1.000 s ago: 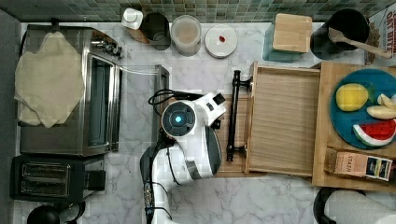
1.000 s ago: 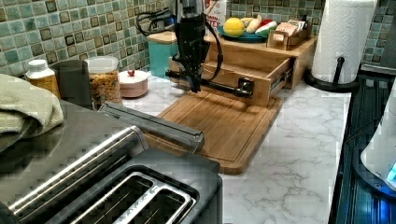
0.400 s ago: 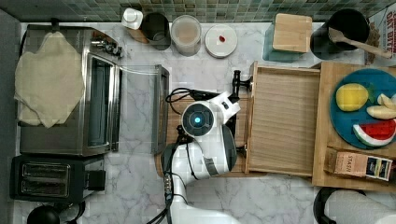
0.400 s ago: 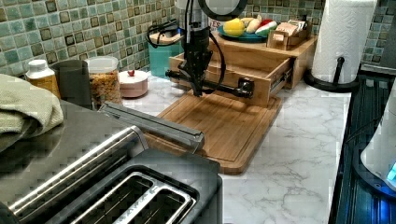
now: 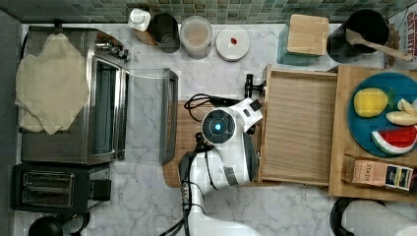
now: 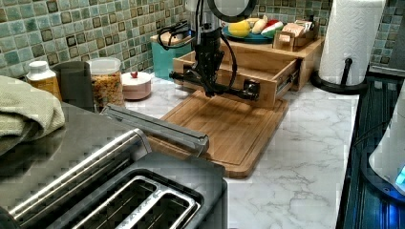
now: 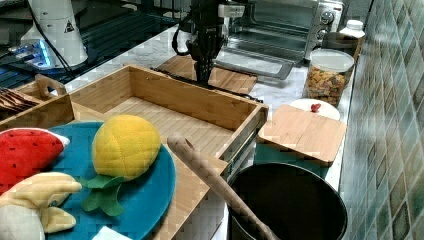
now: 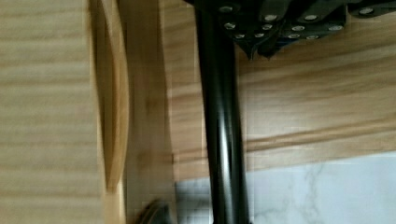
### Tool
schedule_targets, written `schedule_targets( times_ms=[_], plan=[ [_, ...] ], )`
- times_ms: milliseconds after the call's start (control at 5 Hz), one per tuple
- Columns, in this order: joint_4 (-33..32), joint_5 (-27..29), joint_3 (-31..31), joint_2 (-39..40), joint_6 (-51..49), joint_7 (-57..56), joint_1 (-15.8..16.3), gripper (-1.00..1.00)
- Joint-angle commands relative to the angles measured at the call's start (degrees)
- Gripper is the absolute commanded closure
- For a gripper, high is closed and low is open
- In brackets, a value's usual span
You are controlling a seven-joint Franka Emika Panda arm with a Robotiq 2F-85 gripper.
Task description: Close the drawer.
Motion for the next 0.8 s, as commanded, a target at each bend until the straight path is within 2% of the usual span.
schedule_targets(
  times_ms=[200, 400, 600, 800],
  plan=[
    [-0.64, -1.91, -5.87, -2.44, 3.02, -15.63, -7.87, 1.00],
    [-0.72, -1.88, -8.34, -2.76, 3.91, -17.05, -9.74, 1.00],
    [-0.22, -4.66, -11.66, -3.12, 4.51, -16.85, -10.69, 1.00],
    [0.62, -5.09, -15.74, -2.46, 6.86, -22.22, -12.47, 1.00]
  ],
)
